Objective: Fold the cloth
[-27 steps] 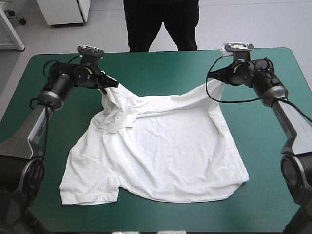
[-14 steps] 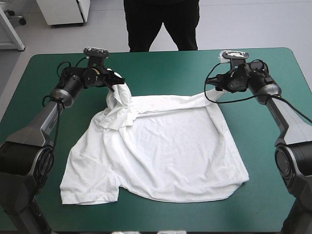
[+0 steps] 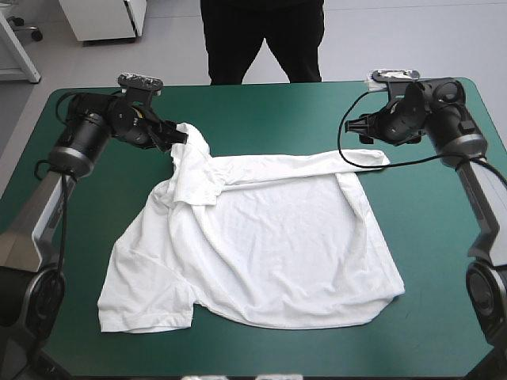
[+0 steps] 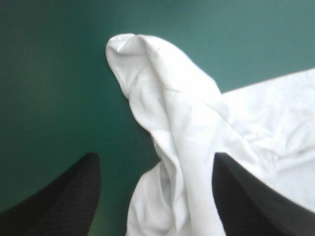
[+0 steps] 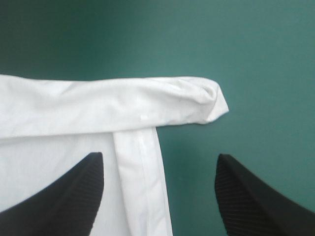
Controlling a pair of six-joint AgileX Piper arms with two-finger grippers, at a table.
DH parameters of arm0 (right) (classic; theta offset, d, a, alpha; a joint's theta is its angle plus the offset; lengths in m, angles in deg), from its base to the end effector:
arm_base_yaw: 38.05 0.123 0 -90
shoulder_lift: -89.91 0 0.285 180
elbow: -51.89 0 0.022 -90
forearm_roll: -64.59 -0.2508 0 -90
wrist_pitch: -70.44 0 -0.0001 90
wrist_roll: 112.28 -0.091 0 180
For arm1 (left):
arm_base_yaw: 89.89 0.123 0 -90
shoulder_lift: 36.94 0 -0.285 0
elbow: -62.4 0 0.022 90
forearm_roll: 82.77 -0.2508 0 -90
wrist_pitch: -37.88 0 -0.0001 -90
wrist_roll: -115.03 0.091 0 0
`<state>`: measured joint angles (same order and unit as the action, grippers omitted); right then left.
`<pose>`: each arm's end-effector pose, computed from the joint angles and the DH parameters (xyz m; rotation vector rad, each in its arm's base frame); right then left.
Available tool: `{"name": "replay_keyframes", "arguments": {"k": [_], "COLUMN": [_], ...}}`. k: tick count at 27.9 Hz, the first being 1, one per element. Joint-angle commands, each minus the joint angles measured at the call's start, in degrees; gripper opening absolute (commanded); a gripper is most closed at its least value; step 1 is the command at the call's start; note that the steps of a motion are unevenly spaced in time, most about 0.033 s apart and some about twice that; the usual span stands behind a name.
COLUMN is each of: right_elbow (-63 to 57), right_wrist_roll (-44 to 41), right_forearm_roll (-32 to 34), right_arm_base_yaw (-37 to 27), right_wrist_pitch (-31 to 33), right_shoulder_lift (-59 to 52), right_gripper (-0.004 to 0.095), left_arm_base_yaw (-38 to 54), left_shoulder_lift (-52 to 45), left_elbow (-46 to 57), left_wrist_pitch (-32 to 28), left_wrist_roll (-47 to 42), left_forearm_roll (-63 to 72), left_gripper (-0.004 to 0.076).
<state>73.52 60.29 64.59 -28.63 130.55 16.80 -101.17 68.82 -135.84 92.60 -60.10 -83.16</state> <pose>0.3774 0.0626 0.3634 -0.0441 2.5409 0.1161 0.3754 -0.0744 0.3581 0.3513 2.4580 -0.0389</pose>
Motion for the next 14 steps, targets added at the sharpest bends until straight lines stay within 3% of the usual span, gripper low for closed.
{"name": "replay_keyframes", "arguments": {"k": [1,9,14], "right_elbow": [1.91,1.91,1.67], "right_wrist_roll": [0.8,1.03,1.03], "right_forearm_roll": [0.0,-0.34,-0.34], "right_arm_base_yaw": [-0.41,-0.41,-0.41], "right_wrist_pitch": [3.99,10.25,11.42], "right_shoulder_lift": [-7.09,-13.41,-14.75], "right_gripper": [0.0604,0.0604,0.0604], "left_arm_base_yaw": [-0.03,-0.03,-0.03], "left_shoulder_lift": [-7.68,-16.85,-23.72], "left_elbow": [-2.11,-1.3,9.19], "left_wrist_pitch": [5.25,18.52,19.01], "left_wrist_roll": [-0.54,-1.23,-5.4], "left_forearm_roll": [-3.52,-7.28,-6.37], "left_gripper": [0.0475,0.0475,0.0475]}}
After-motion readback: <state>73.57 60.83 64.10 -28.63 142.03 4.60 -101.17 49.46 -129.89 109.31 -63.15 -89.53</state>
